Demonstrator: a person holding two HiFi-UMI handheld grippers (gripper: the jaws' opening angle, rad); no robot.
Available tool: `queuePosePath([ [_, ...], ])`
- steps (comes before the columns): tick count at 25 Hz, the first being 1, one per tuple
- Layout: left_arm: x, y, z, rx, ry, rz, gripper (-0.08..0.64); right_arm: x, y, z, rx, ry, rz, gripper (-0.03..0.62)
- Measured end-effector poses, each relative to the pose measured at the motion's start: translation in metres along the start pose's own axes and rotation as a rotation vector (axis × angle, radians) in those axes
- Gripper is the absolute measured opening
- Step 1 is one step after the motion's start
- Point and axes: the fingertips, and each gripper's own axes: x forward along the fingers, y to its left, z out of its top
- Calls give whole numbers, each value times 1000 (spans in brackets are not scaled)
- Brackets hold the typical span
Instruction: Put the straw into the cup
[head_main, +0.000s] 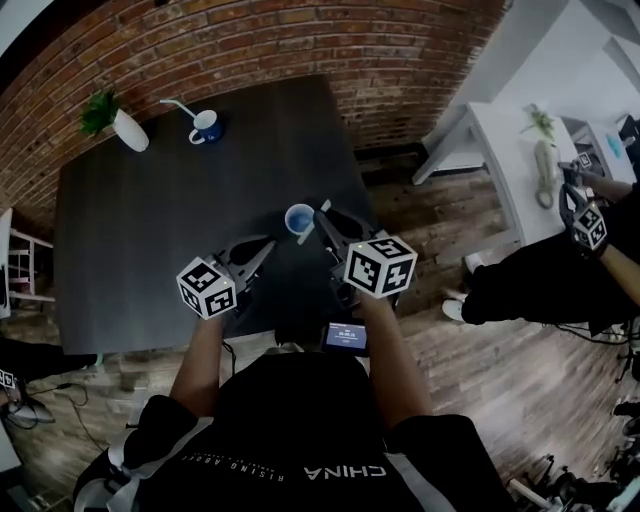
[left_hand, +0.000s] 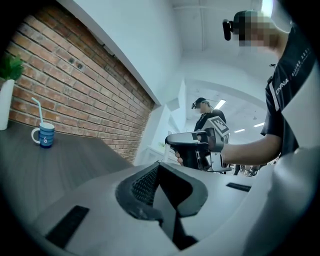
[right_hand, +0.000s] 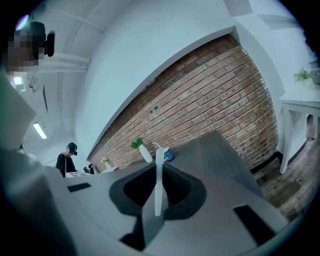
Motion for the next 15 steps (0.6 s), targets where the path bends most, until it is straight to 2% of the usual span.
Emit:
queuePosePath([
  [9,0,17,-9,-66,-19,117,2,29,-41,6,-46,32,-20,46],
  [15,-2,21,-27,-113,-9,182,3,55,-58,-18,-113,121,-3,46],
])
